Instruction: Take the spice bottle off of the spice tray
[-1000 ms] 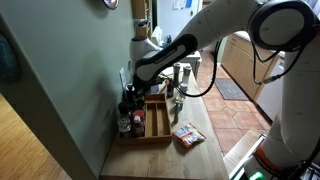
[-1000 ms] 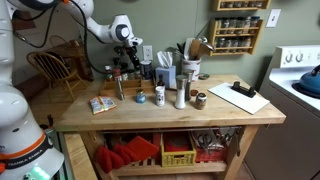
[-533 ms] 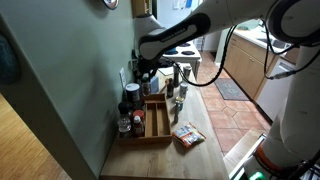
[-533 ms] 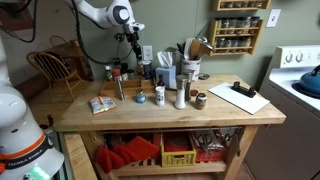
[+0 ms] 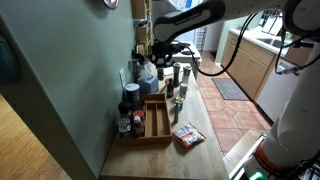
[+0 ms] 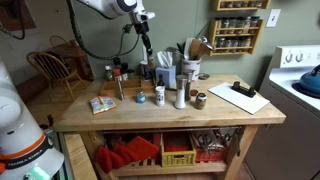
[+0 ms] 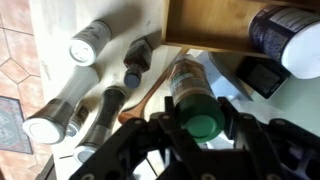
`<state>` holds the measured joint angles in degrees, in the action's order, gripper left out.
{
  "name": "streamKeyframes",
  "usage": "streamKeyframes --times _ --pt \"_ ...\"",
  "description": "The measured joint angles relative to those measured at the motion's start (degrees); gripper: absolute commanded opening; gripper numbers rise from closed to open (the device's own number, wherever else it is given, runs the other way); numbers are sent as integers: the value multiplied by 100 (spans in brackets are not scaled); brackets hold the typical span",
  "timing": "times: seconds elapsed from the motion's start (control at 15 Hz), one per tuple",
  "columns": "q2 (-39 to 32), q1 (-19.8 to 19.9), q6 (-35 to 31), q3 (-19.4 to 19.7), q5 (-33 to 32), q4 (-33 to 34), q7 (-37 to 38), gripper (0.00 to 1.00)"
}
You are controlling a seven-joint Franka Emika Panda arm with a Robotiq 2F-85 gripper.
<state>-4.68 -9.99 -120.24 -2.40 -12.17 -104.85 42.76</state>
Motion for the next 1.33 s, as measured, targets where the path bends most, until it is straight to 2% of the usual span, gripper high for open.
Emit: streamKeyframes --times 0.27,0.6,1.33 --pt "5 245 380 37 -18 -92 0 20" --pt "-14 396 334 44 91 -480 0 20" --pt "-179 423 -725 47 811 -1371 -7 20"
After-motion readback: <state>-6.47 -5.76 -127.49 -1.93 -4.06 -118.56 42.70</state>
